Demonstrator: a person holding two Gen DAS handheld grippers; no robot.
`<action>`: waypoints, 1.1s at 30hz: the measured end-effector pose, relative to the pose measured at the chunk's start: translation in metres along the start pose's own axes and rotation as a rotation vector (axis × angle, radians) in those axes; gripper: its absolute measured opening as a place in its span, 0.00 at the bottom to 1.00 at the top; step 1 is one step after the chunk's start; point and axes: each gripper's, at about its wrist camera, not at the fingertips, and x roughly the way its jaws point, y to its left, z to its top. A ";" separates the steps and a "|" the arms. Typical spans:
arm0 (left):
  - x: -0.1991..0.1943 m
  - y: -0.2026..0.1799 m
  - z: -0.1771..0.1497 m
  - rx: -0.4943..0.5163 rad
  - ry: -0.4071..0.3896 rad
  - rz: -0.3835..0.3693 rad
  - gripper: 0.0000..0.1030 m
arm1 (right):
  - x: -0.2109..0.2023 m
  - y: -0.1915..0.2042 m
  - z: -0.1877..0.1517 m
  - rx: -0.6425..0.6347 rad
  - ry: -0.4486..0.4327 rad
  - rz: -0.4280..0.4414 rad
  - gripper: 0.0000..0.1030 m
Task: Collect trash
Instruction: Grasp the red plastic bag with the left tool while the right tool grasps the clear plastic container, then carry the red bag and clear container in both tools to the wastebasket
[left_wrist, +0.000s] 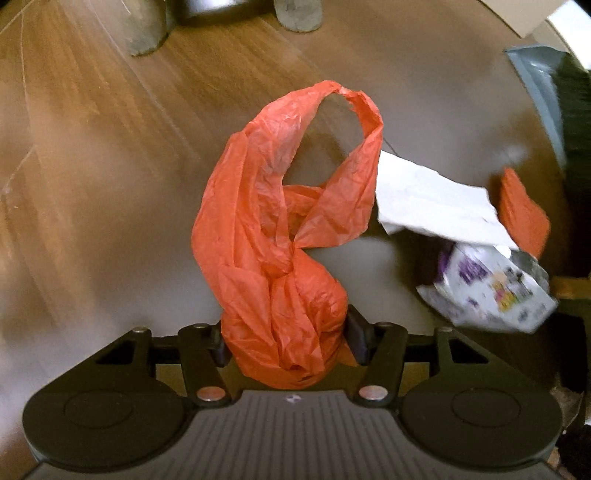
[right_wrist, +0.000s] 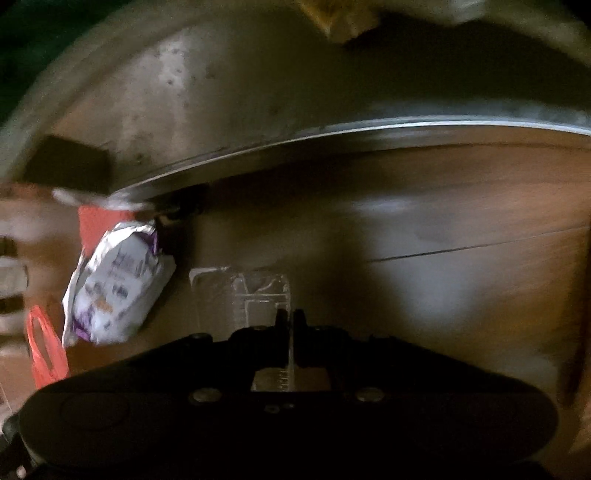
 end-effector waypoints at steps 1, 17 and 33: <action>-0.005 0.002 -0.001 0.012 -0.001 -0.004 0.56 | -0.007 -0.001 -0.003 -0.011 0.001 0.002 0.02; -0.179 -0.033 -0.038 0.245 -0.125 -0.198 0.56 | -0.187 0.004 -0.047 -0.280 -0.128 0.084 0.02; -0.398 -0.135 -0.123 0.580 -0.353 -0.385 0.56 | -0.405 -0.030 -0.091 -0.406 -0.354 0.128 0.02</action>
